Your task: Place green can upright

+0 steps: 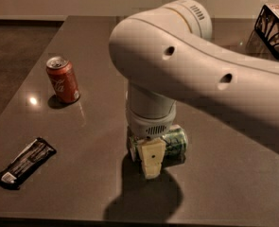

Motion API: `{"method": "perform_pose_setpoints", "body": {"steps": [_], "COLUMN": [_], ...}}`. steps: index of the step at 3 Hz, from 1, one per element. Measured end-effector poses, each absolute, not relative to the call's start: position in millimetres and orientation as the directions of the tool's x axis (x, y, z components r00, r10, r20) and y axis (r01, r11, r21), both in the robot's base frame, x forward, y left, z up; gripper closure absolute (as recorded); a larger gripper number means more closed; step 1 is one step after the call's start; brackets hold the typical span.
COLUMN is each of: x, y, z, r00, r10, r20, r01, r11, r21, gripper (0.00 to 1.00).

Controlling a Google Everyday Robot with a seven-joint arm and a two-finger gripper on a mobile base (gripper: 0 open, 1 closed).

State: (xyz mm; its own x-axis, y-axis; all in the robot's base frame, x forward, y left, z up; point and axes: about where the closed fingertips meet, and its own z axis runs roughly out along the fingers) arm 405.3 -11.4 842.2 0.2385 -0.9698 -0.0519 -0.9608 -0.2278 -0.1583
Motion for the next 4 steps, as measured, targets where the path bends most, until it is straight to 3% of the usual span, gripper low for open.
{"method": "perform_pose_setpoints", "body": {"steps": [2, 3, 4], "x": [406, 415, 434], "y": [-14, -16, -21], "z": [840, 852, 874], "r00": [0.202, 0.181, 0.154], "r10": [-0.979, -0.983, -0.976], "r20": [0.015, -0.020, -0.152], "r01": [-0.971, -0.976, -0.983], "r11": [-0.202, -0.177, -0.136], "r21": [-0.127, -0.124, -0.123], "gripper": [0.62, 0.85, 1.00]}}
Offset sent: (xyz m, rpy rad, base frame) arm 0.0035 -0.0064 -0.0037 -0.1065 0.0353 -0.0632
